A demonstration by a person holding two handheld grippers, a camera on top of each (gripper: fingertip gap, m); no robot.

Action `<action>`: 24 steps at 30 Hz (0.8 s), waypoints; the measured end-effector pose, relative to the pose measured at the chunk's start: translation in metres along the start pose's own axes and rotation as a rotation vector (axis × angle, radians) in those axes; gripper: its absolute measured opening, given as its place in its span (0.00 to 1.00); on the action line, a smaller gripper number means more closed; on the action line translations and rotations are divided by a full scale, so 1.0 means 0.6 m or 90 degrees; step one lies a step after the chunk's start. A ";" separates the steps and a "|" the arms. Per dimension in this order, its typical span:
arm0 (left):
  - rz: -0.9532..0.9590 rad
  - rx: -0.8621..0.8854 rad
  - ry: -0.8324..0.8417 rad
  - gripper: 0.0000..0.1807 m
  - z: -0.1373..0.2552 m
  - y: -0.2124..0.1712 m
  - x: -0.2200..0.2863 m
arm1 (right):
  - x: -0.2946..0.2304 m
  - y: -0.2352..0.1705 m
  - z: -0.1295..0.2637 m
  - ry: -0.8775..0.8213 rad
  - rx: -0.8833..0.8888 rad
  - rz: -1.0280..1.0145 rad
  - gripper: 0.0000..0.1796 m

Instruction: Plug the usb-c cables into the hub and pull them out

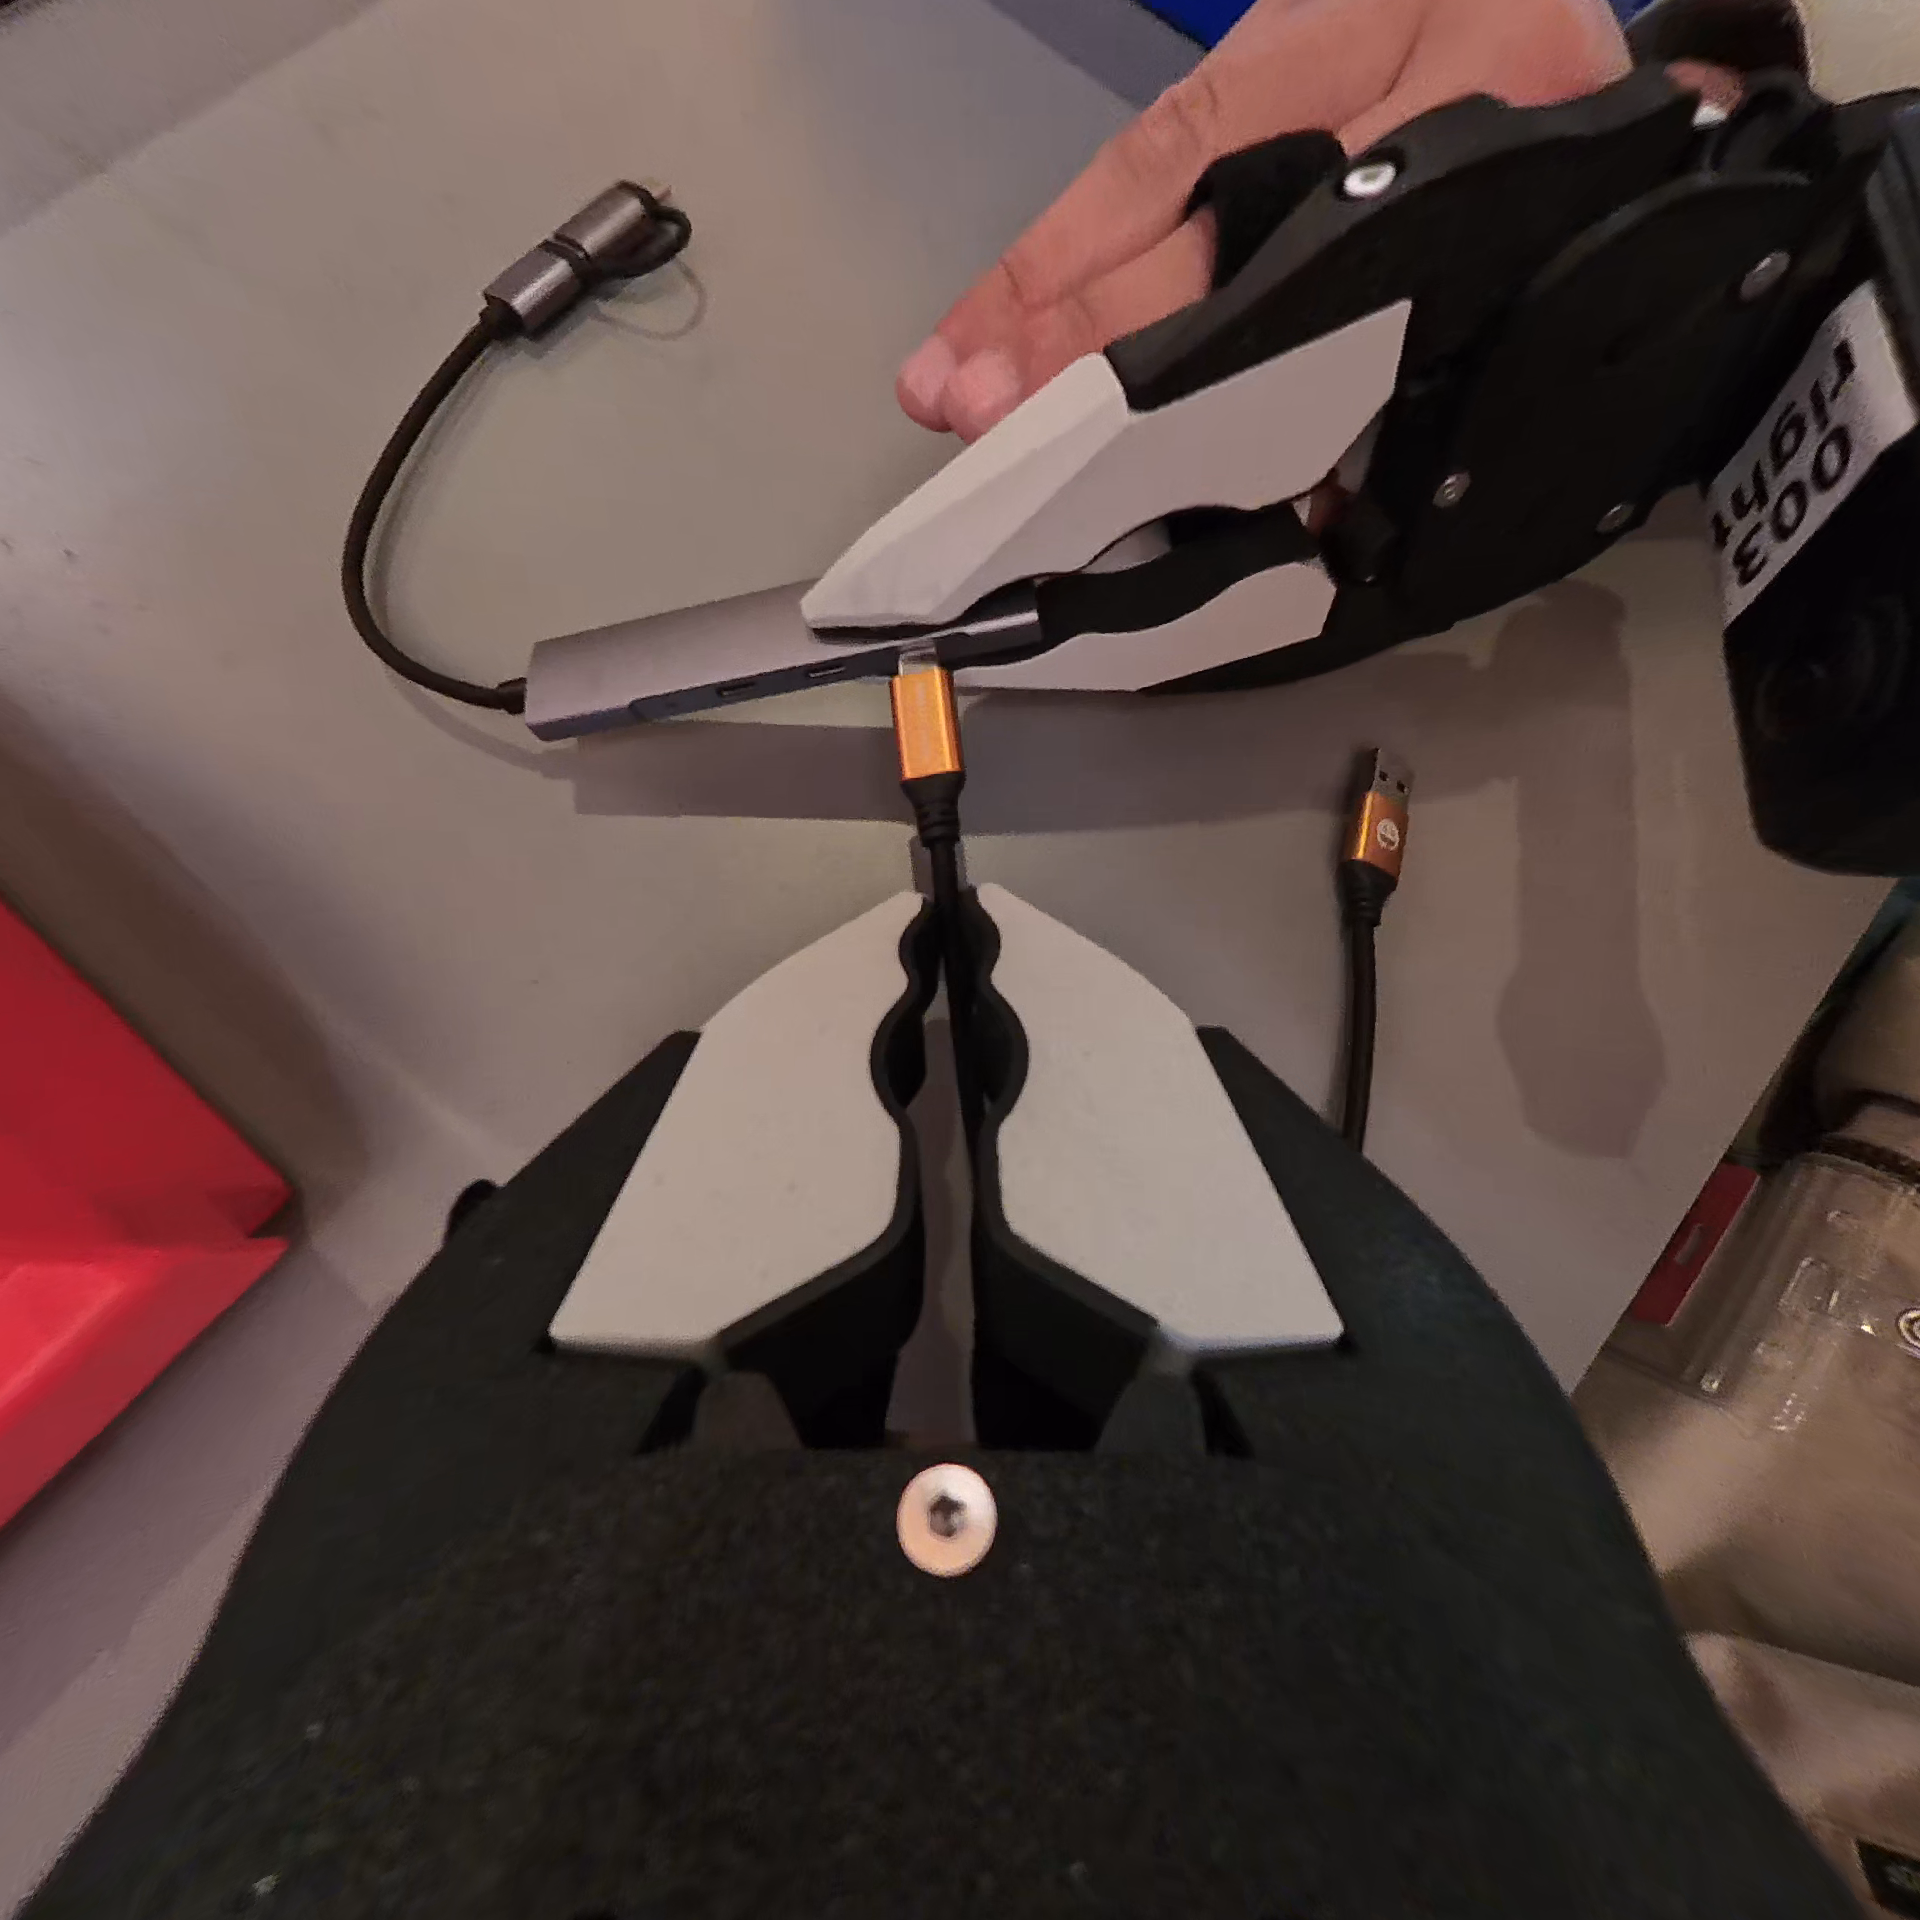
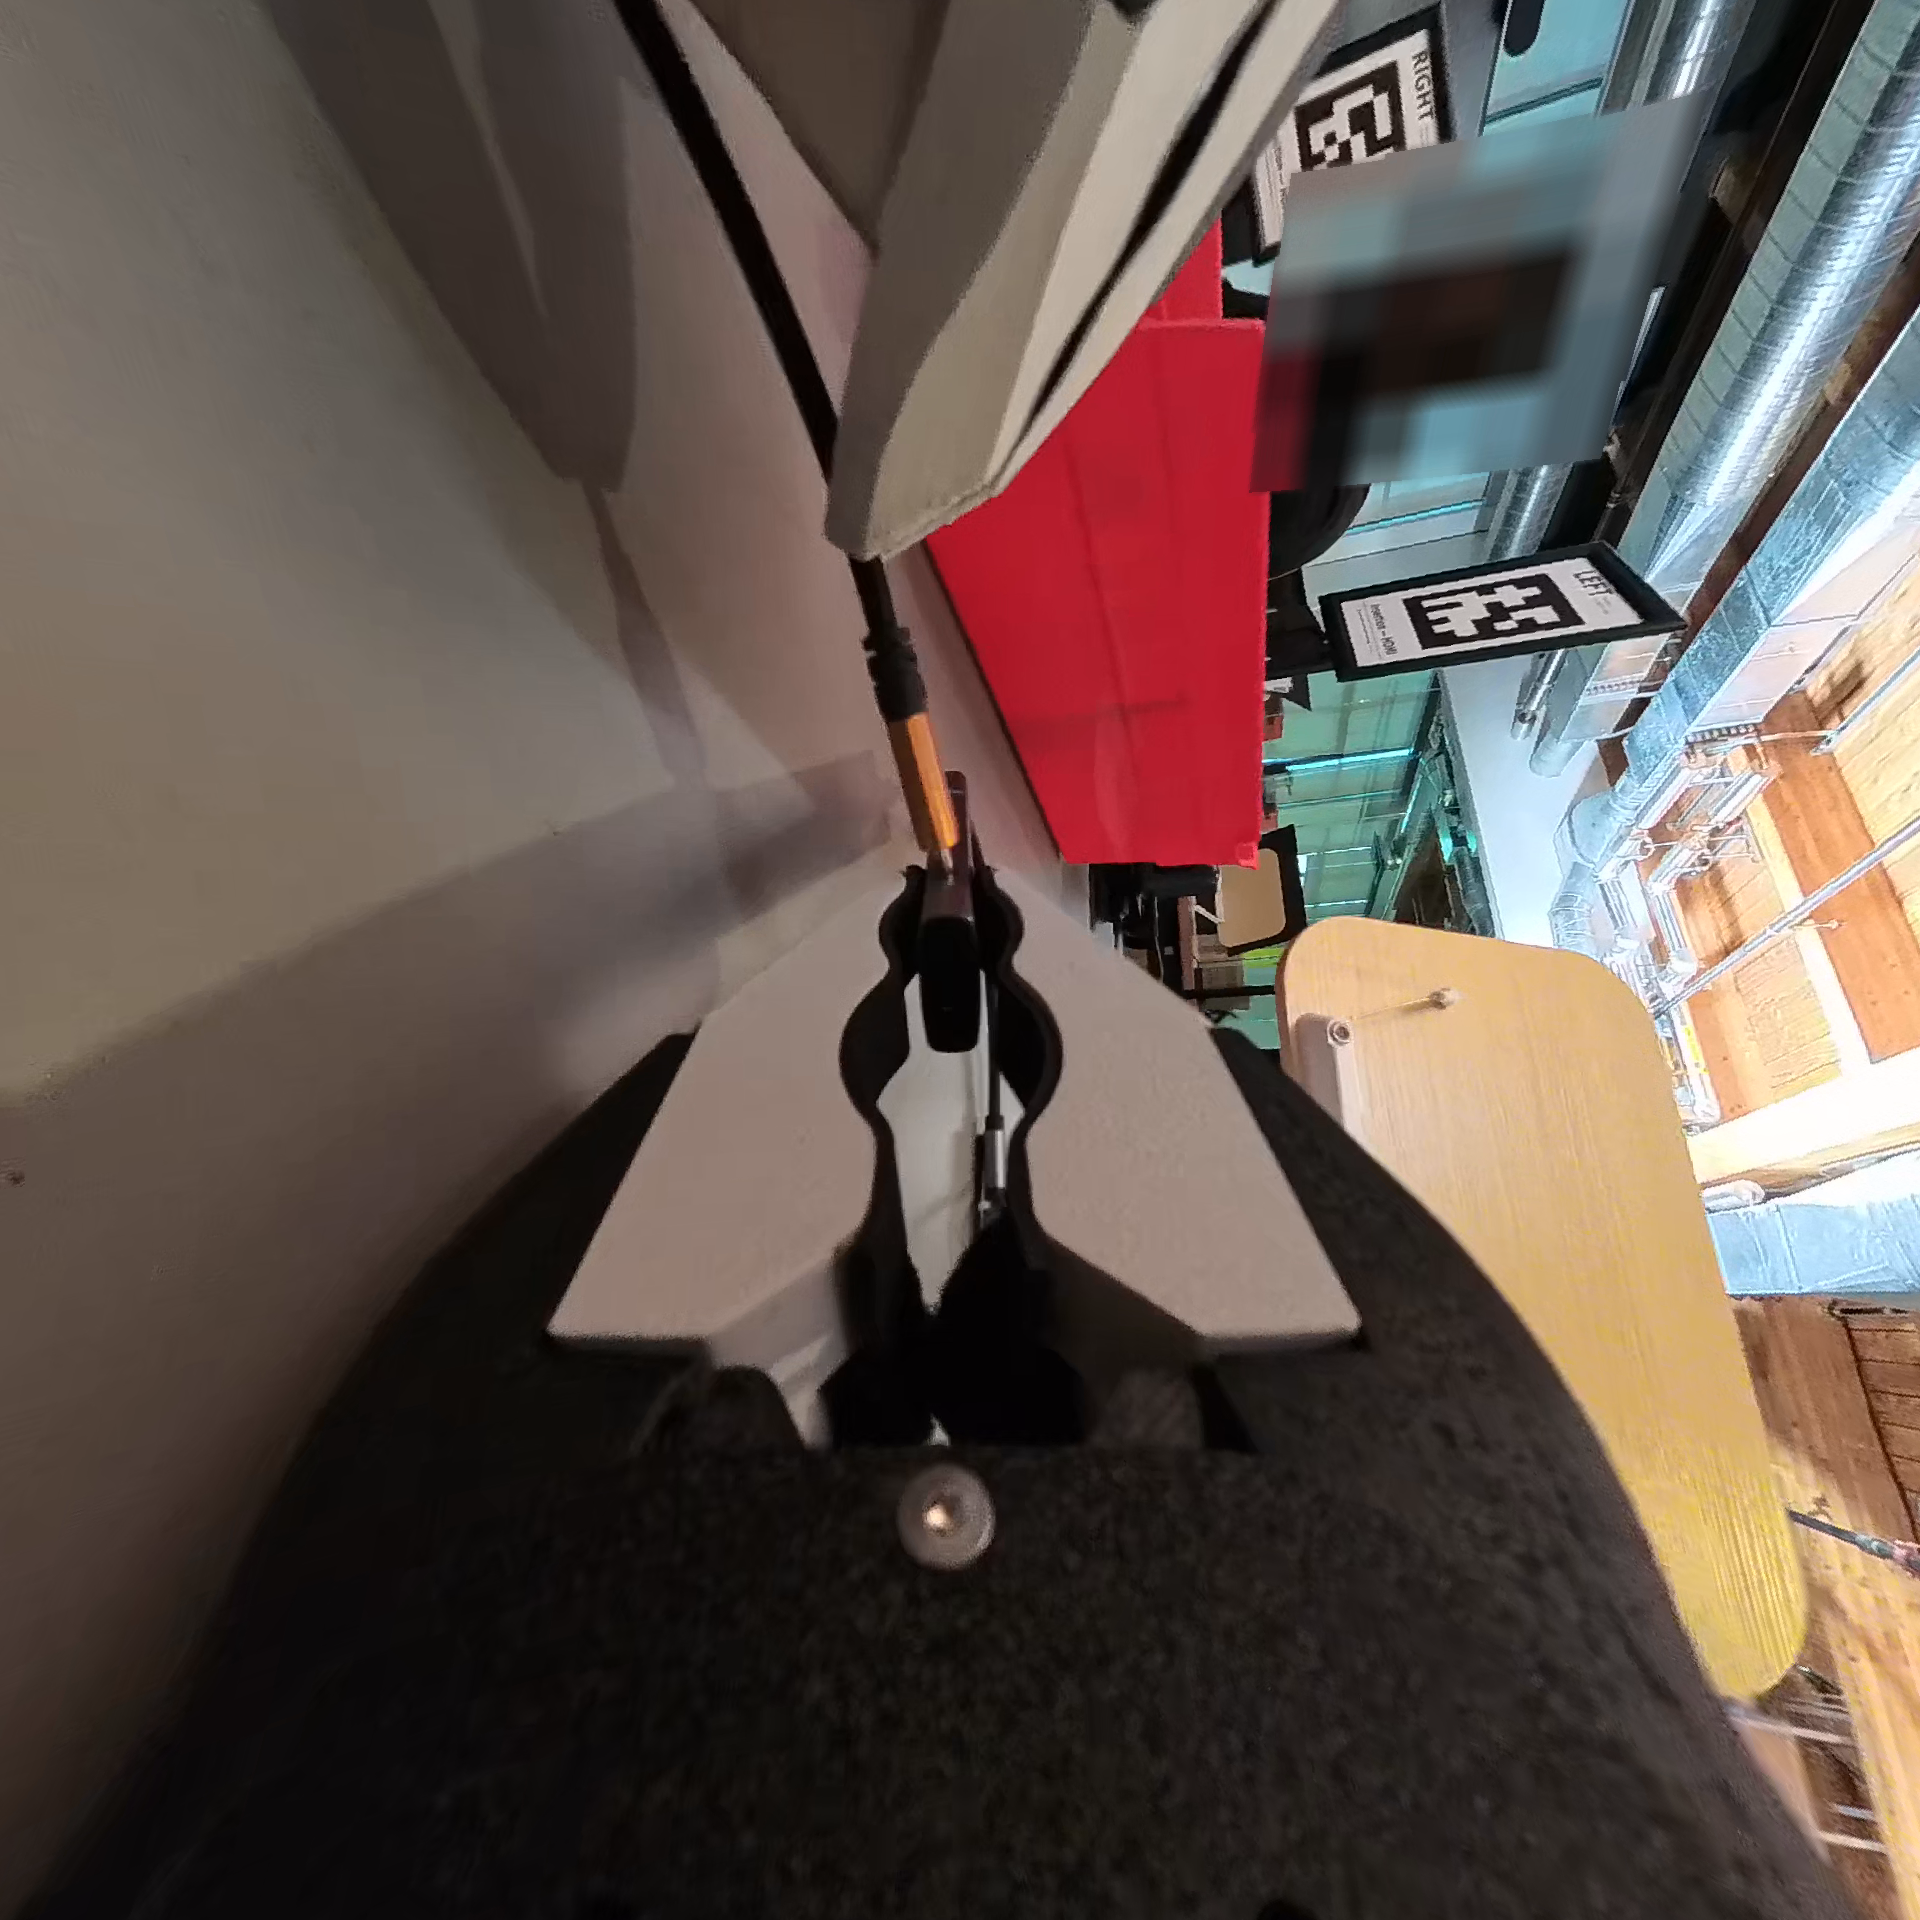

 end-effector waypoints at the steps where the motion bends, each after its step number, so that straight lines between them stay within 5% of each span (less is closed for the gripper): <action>1: 0.001 -0.002 -0.001 0.01 0.000 0.000 0.000 | -0.001 0.001 0.000 -0.002 -0.003 0.009 0.05; 12: 0.049 0.084 -0.048 0.01 0.003 0.002 -0.001 | -0.005 -0.001 -0.002 -0.016 -0.020 0.039 0.05; 24: 0.002 0.047 -0.016 0.05 -0.026 -0.002 0.010 | -0.009 0.022 0.005 -0.019 0.011 0.039 0.05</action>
Point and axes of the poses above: each gripper's, where its closed fingertips meet, z back along the fingers, y out of its top, x = y × z across the jaws, the point moved 9 cm from there along z, back along the fingers, and after that the axes turned 3 degrees about -x, right-handed, at the moved point
